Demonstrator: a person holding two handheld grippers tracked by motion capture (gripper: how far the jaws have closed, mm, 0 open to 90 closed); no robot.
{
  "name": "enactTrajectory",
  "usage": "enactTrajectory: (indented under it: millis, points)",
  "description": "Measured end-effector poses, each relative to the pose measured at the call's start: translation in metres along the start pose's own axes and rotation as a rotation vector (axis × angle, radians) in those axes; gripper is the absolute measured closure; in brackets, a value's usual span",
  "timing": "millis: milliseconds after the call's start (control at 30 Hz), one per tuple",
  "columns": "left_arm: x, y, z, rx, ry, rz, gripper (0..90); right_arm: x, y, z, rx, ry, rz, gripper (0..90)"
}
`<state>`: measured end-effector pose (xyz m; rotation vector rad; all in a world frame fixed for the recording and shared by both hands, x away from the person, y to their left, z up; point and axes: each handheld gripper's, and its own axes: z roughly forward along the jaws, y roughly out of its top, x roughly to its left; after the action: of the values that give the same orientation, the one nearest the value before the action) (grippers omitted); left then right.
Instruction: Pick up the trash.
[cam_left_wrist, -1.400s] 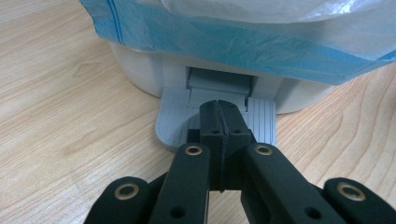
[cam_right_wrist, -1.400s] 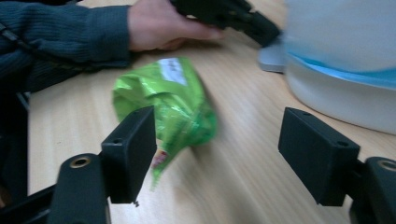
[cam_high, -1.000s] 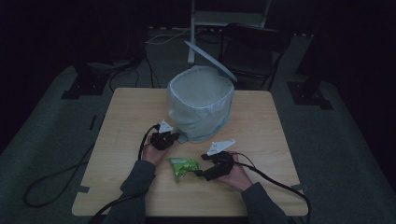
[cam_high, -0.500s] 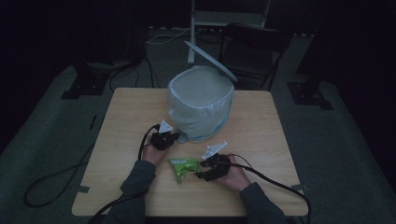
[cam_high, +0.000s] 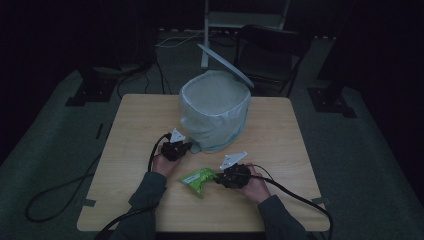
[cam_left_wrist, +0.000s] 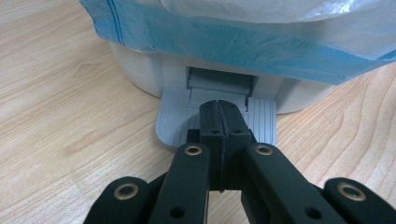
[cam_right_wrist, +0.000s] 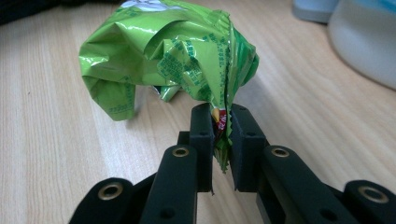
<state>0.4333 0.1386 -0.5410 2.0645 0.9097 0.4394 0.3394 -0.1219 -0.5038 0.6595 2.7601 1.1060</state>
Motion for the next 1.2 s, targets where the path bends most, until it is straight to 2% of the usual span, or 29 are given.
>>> enactTrajectory:
  millis: [467,867,1200]
  points:
    - [0.0,0.0,0.0,0.0,0.001,0.003,90.0,-0.014,-0.001,-0.026,-0.111,-0.063,0.058,81.7]
    - [0.0,0.0,0.0,0.0,-0.001,-0.002,90.0,-0.02,0.001,-0.044,-0.162,-0.104,0.073,81.9]
    - [0.0,0.0,0.0,0.0,-0.001,-0.001,90.0,-0.023,0.004,-0.058,-0.196,-0.12,0.076,81.9]
